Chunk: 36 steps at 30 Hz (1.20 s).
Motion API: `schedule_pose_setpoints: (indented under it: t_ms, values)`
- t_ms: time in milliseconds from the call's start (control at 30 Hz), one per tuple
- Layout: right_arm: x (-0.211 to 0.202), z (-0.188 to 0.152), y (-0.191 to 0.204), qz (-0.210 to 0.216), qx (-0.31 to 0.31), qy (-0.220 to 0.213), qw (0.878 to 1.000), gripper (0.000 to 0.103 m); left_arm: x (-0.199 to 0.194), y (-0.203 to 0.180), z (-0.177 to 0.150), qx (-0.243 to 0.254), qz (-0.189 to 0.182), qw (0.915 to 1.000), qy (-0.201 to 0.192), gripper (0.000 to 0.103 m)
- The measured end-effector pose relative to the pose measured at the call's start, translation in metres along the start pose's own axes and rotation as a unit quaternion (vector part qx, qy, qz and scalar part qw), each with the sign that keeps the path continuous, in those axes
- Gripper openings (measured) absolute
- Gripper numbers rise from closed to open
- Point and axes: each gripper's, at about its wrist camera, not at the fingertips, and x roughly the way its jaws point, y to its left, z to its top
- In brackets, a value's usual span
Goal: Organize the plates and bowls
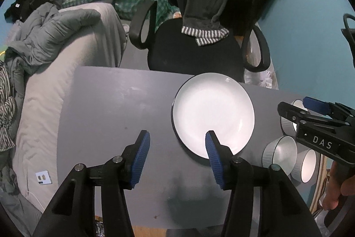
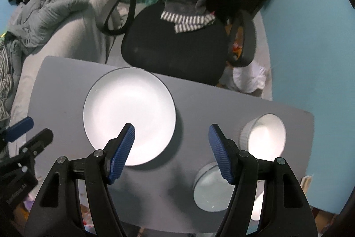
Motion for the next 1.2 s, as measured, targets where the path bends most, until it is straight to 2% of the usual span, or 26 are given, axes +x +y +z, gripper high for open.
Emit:
schedule_pose_setpoints:
  t_ms: [533,633,733,933,1033,1200]
  values:
    - [-0.072,-0.032,-0.014,0.001,0.049,-0.066,0.997,0.069,-0.059,0.012,-0.018,0.01,0.0,0.9985,-0.055,0.053]
    - [-0.084,-0.038,-0.019,-0.013,0.059,-0.076,0.995,0.069,-0.07,0.01,-0.022,0.012,0.001,0.9976,-0.067,0.064]
    - [-0.096,-0.044,-0.025,-0.019,0.068,-0.087,0.994,0.069,-0.082,0.005,-0.025,0.02,-0.002,0.996,-0.087,0.064]
    - [-0.116,-0.055,-0.036,-0.017,0.093,-0.106,0.99,0.069,-0.099,-0.008,-0.03,0.052,-0.021,0.9935,-0.099,0.065]
    - [-0.122,-0.06,-0.04,-0.017,0.106,-0.113,0.988,0.069,-0.108,-0.014,-0.032,0.068,-0.025,0.9915,-0.108,0.075]
    - [-0.129,-0.069,-0.045,-0.026,0.122,-0.12,0.985,0.069,-0.122,-0.021,-0.032,0.085,-0.023,0.9879,-0.128,0.075]
